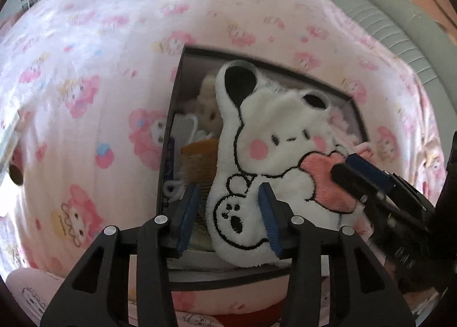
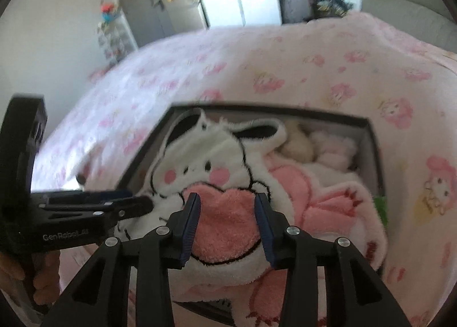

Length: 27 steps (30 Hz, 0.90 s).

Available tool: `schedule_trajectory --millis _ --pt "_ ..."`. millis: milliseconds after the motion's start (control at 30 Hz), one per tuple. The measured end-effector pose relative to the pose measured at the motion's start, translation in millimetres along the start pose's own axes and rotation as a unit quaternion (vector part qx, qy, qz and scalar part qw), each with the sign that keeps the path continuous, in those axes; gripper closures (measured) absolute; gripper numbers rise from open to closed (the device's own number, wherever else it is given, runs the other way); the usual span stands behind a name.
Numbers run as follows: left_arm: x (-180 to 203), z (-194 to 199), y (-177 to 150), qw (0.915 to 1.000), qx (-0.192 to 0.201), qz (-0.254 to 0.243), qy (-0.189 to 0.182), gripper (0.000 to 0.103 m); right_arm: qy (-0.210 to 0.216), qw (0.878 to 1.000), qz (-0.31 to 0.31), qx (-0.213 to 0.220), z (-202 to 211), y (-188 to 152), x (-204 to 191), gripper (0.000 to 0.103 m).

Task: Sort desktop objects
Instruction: 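Lower the white dog plush into the black box and open the right gripper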

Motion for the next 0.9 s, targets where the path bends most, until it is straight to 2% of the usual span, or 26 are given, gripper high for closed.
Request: schedule_trajectory --millis 67,133,200,267,333,400,733,900 --pt "9.7 12.6 3.6 0.9996 0.023 -0.015 -0.008 0.062 0.006 0.999 -0.020 0.038 18.2 11.3 8.2 0.067" --pt "22.0 18.1 5.5 0.9985 0.033 -0.029 -0.031 0.062 0.029 0.998 -0.031 0.050 26.8 16.3 9.9 0.071" --pt "29.2 17.0 5.4 0.9977 0.035 -0.036 -0.045 0.062 0.068 0.996 -0.041 0.028 24.0 12.6 5.2 0.079" --pt "31.6 8.6 3.0 0.9978 0.026 -0.037 -0.048 0.062 0.079 0.996 -0.043 -0.006 11.7 2.6 2.2 0.082" --pt "29.1 -5.2 -2.4 0.9986 0.008 -0.030 -0.044 0.062 0.060 0.996 -0.044 -0.047 -7.5 -12.2 5.1 0.083" --pt "26.8 -14.6 -5.9 0.9988 -0.003 -0.020 -0.044 0.061 0.053 0.996 -0.044 -0.062 -18.1 -18.9 7.0 0.084" --pt "20.4 -28.1 -4.4 0.9985 0.004 0.014 -0.052 0.059 0.046 0.997 -0.035 -0.052 -28.3 -18.4 4.7 0.085" --pt "25.0 -8.9 -2.7 0.9976 0.015 0.017 -0.066 0.062 0.034 0.998 -0.034 -0.041 -15.1 -12.8 1.8 0.084"
Point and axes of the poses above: each gripper's, at about its wrist camera, not at the fingertips, and z roughly against the way its jaws point, x to its right, y to its top, the point moved 10 cm from there along -z, roughly the way its jaws point, and after that the axes turned 3 degrees about -z, right-handed, at the moved point
